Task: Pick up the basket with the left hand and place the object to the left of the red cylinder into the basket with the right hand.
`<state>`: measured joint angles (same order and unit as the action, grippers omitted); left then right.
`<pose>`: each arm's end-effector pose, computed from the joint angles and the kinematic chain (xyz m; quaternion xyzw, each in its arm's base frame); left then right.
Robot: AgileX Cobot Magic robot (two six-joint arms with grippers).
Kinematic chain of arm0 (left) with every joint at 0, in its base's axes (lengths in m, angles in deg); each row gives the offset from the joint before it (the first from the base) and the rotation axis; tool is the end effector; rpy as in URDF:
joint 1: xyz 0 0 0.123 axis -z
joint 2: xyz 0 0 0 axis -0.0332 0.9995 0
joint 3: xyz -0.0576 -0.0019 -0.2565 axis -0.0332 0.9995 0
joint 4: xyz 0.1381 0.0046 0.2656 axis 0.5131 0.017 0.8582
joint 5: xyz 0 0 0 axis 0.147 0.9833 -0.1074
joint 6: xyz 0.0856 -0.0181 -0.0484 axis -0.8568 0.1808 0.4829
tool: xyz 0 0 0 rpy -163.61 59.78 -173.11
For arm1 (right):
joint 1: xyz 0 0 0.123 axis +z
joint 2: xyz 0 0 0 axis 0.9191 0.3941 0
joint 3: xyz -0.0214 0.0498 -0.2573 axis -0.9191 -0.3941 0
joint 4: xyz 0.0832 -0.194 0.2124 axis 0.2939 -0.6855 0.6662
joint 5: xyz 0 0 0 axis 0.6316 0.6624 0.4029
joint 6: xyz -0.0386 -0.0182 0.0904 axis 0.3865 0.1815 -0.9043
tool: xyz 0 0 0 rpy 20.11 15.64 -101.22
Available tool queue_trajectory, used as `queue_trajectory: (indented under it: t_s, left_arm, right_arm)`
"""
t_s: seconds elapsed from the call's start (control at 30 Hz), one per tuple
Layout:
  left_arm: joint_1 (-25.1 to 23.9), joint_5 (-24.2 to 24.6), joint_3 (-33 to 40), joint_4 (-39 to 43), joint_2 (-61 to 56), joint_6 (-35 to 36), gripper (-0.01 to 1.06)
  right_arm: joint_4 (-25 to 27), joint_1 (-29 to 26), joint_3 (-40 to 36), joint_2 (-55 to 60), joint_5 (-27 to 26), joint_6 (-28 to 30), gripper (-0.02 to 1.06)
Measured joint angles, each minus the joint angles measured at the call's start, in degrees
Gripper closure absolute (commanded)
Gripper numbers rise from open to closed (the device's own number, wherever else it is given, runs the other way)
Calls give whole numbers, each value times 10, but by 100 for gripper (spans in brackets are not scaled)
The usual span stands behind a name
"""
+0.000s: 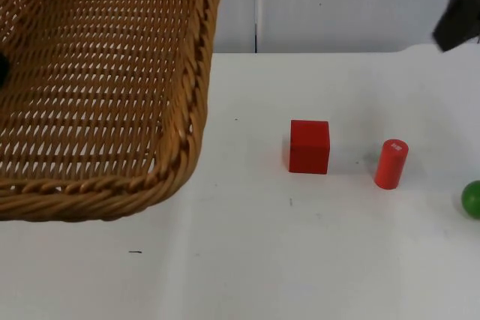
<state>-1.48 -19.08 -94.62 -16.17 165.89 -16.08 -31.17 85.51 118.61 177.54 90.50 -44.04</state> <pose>0.3078 -0.0263 0.2522 0.0197 0.9695 -0.2212 0.1035 0.3694 0.1269 0.2288 -0.2654 0.9173 0.0220 0.2961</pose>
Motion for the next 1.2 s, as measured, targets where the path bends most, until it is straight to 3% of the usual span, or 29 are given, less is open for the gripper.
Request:
queue_trajectory:
  t_s: [0.4, 0.67, 0.83, 1.2]
  left_arm:
    - [0, 0, 0, -4, 0, 0, 105]
    - [0, 0, 0, -4, 0, 0, 105]
    - [0, 0, 0, -4, 0, 0, 105]
    - [0, 0, 0, -5, 0, 2, 105]
  right_arm:
    - [0, 86, 151, 160, 87, 87, -1]
    - [16, 89, 241, 235, 136, 125, -1]
    - [18, 89, 257, 274, 135, 168, -1]
    - [33, 89, 259, 330, 71, 230, -1]
